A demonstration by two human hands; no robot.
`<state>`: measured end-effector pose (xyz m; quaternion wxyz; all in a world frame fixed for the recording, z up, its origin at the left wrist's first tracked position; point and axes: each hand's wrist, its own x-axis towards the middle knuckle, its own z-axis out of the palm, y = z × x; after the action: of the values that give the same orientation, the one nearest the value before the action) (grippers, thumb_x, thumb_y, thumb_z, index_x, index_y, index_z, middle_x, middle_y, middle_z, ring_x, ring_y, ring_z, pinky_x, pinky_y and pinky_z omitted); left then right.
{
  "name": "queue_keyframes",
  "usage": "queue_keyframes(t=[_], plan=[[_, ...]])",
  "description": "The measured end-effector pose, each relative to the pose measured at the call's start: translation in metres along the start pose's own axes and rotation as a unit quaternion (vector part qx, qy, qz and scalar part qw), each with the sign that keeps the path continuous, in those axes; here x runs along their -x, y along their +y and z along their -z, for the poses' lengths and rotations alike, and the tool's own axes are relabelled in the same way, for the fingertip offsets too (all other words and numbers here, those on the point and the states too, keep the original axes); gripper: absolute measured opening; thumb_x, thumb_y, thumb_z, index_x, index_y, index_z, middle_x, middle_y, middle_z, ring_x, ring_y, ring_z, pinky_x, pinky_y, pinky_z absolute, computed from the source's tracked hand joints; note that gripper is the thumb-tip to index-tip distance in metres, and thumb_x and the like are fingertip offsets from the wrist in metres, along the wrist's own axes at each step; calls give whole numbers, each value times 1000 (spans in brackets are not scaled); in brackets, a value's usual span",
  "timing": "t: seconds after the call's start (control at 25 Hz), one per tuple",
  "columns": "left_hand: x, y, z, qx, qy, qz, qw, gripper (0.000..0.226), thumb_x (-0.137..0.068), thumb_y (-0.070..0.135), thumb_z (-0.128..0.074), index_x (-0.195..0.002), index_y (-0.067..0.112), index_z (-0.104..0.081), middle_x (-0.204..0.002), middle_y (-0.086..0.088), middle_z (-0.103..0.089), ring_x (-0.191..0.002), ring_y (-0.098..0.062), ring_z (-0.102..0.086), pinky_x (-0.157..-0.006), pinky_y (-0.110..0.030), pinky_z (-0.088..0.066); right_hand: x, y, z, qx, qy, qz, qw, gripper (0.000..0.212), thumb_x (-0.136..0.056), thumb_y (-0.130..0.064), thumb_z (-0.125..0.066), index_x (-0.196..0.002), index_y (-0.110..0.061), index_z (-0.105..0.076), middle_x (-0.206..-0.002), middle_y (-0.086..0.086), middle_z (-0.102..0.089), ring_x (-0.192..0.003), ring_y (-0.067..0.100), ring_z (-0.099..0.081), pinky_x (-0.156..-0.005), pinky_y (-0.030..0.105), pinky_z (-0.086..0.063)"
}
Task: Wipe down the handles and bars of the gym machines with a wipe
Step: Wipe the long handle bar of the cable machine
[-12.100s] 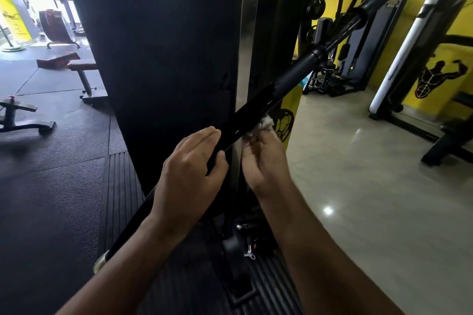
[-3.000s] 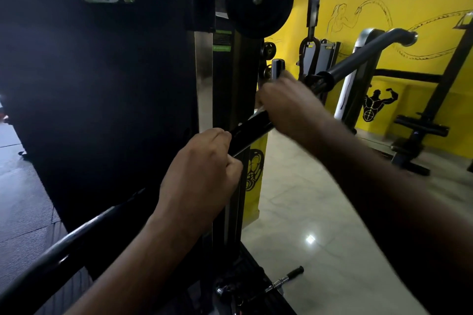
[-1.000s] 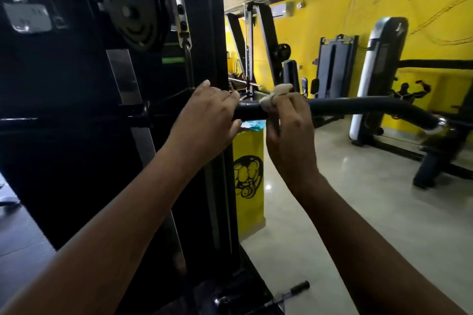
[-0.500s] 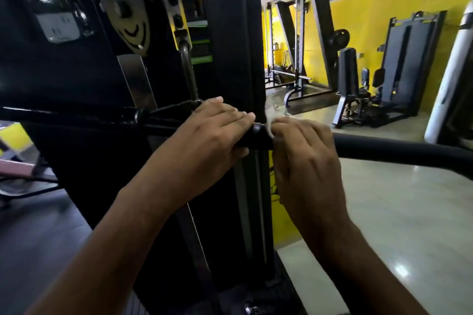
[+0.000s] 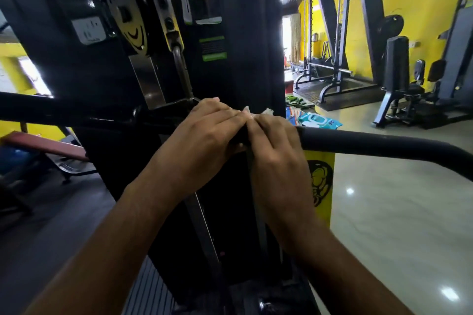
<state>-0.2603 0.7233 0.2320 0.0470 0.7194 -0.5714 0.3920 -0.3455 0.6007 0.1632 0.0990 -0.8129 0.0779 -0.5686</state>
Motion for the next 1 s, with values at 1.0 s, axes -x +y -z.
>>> queue_keyframes(t=[1.0], plan=[[10, 10, -2, -152, 47, 71, 985, 35, -91, 19, -57, -116, -4, -65, -110, -18, -69, -104, -31, -63, -103, -42, -38, -15, -47, -39, -773, 59, -568, 277, 22, -97, 4, -49, -113, -3, -62, -100, 15, -70, -82, 16, -70, -65, 22, -59]])
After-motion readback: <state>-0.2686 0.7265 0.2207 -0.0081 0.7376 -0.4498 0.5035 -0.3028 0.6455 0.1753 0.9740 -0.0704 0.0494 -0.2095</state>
